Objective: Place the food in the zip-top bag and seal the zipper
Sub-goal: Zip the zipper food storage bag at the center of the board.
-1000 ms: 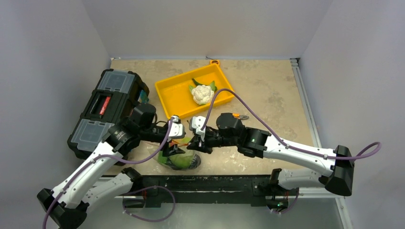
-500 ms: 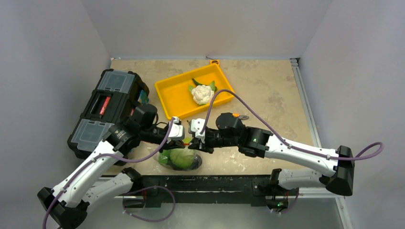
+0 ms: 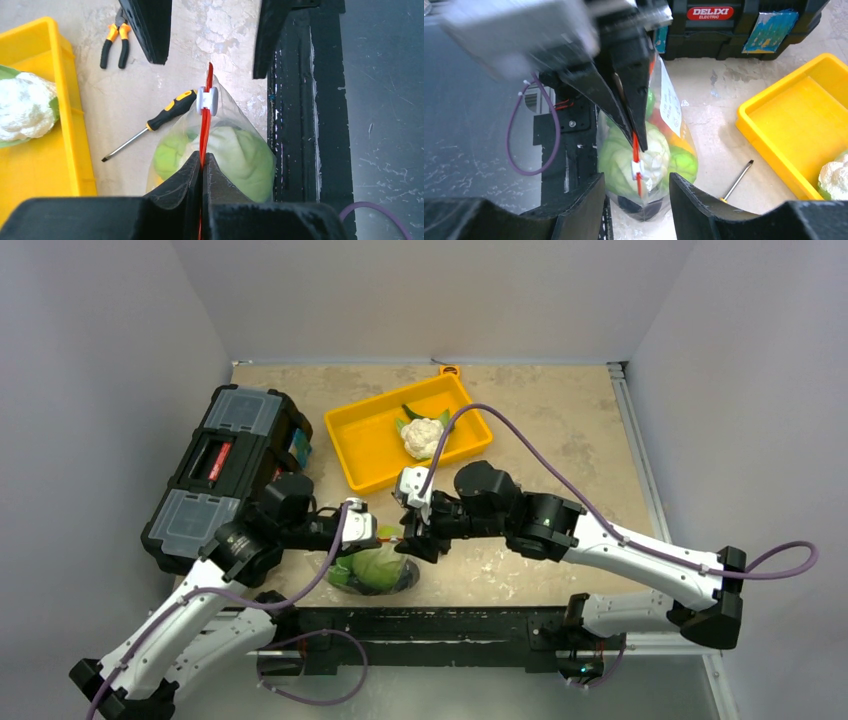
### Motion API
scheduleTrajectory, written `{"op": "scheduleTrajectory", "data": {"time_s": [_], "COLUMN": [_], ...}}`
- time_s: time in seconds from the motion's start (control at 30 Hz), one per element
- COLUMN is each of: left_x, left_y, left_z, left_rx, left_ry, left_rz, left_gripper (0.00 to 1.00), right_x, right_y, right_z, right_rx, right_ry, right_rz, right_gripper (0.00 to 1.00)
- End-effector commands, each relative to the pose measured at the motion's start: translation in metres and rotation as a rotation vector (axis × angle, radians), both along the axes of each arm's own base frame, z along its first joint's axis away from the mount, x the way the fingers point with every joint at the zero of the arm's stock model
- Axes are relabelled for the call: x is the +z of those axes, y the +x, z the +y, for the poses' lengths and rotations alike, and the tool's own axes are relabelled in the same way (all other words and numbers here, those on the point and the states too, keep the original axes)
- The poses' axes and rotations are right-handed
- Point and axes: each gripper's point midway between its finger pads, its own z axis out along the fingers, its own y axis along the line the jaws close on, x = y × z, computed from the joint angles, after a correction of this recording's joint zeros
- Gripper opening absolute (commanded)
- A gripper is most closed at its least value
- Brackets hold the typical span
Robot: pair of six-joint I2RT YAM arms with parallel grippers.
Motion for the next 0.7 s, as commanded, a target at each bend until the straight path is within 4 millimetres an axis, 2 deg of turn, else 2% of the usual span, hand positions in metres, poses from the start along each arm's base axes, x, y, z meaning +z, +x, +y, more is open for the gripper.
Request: {"op": "scheduleTrajectory", "data": {"time_s": [0.0,0.2,0.43,0.6,0.67], "left_x": [0.015,0.014,0.015,0.016,0.016], "left_y": [0.008,0.009,0.007,0.005,0.005], "left_z": [-0.01,-0.01,-0.011,-0.011,-0.011], "left_rx": [-0.01,0.003,-0.01,-0.014,-0.016], "left_ry": [-0.03,-0.033,-0.04,-0.044,-0.045], "left_rz": [-0.01,-0.001,-0.005,-0.009,-0.009], "left_gripper": [0.0,0.0,0.0,0.0,0.0], "right_x": [0.014,0.004,0.002,-0.002,-0.004], "right_y": [-0.004,-0.002,0.006,0.006,0.007], "right_z": [-0.002,0.006,0.014,0.019,0.02], "right_rx": [0.0,0.038,0.037,0.053,0.054], "right_ry": [-0.013,-0.061,-0.045,-0.047,-0.055], "right_rz": [0.028,0.008,-0.033,-0.033,-0.034], "right_gripper": [0.48,0.33,0.32,0.19,0.18]}}
